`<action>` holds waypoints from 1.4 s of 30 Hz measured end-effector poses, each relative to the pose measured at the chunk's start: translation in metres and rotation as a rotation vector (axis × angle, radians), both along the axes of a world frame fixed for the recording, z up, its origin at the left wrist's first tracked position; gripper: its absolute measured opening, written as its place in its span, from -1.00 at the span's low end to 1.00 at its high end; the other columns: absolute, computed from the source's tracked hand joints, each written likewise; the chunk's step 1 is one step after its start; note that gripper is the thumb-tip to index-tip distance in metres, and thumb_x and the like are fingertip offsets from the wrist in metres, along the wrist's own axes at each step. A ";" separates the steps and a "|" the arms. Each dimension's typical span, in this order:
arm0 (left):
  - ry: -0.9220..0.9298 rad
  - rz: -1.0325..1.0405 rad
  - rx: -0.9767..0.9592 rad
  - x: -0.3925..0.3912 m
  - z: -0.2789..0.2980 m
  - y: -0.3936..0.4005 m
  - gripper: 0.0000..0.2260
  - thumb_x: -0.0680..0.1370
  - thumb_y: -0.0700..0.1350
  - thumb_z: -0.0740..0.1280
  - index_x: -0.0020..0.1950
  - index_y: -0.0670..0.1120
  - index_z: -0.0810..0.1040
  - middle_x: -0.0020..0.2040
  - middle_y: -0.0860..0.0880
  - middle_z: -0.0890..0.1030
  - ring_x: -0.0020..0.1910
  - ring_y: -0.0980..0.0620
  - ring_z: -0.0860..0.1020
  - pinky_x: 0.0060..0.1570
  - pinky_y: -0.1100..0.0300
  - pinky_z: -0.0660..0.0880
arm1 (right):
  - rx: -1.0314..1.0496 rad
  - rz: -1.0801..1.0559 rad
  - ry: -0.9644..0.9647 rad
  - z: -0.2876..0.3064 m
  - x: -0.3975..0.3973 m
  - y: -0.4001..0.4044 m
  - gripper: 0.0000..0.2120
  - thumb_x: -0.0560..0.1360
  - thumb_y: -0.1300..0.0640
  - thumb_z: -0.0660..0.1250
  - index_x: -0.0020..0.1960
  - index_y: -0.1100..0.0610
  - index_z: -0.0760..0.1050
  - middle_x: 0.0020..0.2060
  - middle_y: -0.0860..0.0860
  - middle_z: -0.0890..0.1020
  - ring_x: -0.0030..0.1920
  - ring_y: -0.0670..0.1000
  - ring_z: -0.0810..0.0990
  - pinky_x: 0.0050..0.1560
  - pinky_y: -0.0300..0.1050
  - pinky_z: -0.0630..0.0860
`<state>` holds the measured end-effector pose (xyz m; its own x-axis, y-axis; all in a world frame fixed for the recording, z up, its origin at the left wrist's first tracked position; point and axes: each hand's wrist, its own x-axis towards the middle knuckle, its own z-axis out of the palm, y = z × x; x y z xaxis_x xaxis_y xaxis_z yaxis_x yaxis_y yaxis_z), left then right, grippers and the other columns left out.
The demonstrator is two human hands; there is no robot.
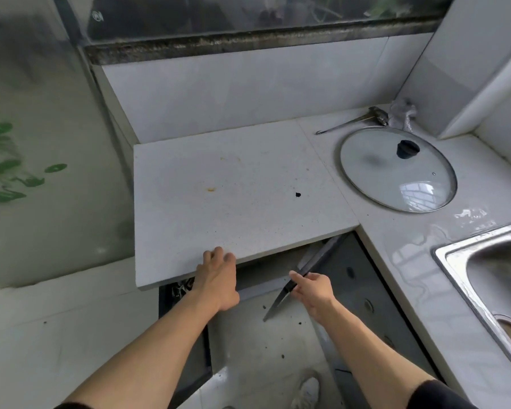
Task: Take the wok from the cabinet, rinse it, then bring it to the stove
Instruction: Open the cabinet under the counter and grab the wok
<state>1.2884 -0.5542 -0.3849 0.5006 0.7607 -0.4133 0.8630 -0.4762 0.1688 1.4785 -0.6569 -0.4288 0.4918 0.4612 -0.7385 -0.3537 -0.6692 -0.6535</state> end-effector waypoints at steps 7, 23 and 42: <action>0.030 -0.041 0.039 0.000 -0.002 -0.003 -0.41 0.31 -0.17 0.38 0.31 -0.11 0.28 0.25 -0.11 0.28 0.18 -0.10 0.28 0.11 0.04 0.48 | -0.138 0.209 -0.380 -0.001 0.005 -0.027 -0.70 0.41 0.28 0.44 -0.31 0.09 0.33 -0.37 0.00 0.51 -0.34 -0.02 0.51 -0.40 -0.25 0.39; 0.085 -0.056 0.051 0.004 -0.007 -0.005 -0.37 0.30 -0.15 0.35 0.34 -0.13 0.23 0.25 -0.12 0.26 0.18 -0.11 0.27 0.07 0.07 0.48 | -0.190 0.432 -0.803 0.004 0.034 -0.092 -0.63 0.45 0.41 0.30 0.23 0.18 0.50 0.07 0.04 0.47 -0.07 -0.03 0.35 0.01 -0.27 0.31; 0.110 -0.091 0.116 0.003 -0.017 -0.006 -0.36 0.27 -0.11 0.33 0.31 -0.14 0.22 0.25 -0.15 0.25 0.17 -0.15 0.26 0.05 0.06 0.47 | -0.302 0.785 -1.011 0.006 0.025 -0.134 -0.20 0.59 0.00 0.19 0.54 0.30 -0.25 0.52 0.26 0.12 0.51 0.25 0.10 0.54 0.04 0.07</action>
<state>1.2914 -0.5607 -0.4016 0.5262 0.7599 -0.3817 0.8255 -0.5642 0.0148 1.5038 -0.7909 -0.4229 0.5629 0.7585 -0.3284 0.7480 -0.6365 -0.1880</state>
